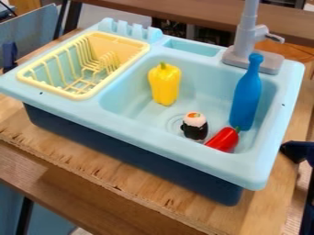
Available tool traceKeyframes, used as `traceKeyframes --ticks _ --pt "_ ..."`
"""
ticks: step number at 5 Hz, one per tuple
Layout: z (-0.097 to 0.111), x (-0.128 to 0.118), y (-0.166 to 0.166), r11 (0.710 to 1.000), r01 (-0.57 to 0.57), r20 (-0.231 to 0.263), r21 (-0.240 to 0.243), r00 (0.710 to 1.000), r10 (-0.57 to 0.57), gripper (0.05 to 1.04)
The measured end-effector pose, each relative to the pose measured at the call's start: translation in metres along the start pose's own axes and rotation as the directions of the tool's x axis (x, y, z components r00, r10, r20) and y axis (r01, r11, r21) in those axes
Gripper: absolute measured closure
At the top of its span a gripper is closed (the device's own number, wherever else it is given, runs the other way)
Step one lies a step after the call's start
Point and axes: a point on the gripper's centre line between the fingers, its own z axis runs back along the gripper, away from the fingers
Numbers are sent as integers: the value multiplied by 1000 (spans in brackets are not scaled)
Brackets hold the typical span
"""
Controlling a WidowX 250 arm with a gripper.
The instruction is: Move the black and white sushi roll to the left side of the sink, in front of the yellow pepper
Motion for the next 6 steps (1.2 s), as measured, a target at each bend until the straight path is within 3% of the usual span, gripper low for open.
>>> traceKeyframes --ticks 1,2,4,6 --pt "-14 -1 1 1000 0 -39 -6 999 -1 82" --pt "-59 -18 -10 992 123 -144 4 982 -121 83" --pt "-78 -50 -22 971 236 -48 22 971 -235 82" --pt "-114 -35 -11 976 215 -12 20 977 -215 82"
